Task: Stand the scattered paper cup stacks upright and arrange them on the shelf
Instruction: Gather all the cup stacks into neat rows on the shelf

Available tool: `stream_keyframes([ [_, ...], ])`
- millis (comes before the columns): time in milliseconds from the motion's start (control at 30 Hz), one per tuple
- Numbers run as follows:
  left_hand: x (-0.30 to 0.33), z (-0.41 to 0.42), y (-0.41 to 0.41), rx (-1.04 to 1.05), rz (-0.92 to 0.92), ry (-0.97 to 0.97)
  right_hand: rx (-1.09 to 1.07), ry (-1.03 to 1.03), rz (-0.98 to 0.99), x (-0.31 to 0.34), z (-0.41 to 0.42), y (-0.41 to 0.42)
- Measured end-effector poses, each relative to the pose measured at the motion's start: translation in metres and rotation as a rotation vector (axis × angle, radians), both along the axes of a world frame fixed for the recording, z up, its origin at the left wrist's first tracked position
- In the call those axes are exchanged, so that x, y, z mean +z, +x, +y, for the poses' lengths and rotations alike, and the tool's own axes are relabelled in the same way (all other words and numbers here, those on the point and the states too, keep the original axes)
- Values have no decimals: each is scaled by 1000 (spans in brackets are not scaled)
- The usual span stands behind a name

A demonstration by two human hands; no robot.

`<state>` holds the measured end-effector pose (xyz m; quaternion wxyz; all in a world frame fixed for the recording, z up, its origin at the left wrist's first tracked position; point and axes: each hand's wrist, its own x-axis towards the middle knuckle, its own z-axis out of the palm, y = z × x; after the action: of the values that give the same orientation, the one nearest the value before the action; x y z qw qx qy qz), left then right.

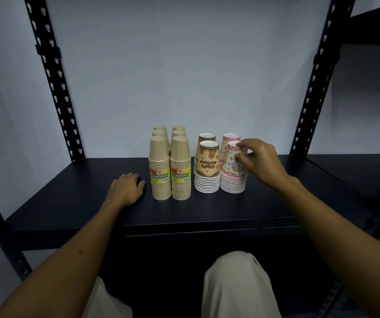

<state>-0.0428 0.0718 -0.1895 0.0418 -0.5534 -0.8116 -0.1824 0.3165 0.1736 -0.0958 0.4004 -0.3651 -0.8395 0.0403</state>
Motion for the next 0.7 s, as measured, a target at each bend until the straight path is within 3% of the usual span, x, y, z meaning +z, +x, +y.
stream_keyframes([
  [233, 0, -1, 0, -3, -4, 9, -22, 56, -16, -1, 2, 1],
  [467, -1, 1, -3, -11, 6, 4, -74, 21, 98, 24, 19, -5],
  [567, -2, 2, -4, -8, 16, 7, -90, -53, 3, 49, 30, -18],
  [700, -2, 3, -5, -11, 2, 12, -107, -196, -269, 76, 43, -38],
])
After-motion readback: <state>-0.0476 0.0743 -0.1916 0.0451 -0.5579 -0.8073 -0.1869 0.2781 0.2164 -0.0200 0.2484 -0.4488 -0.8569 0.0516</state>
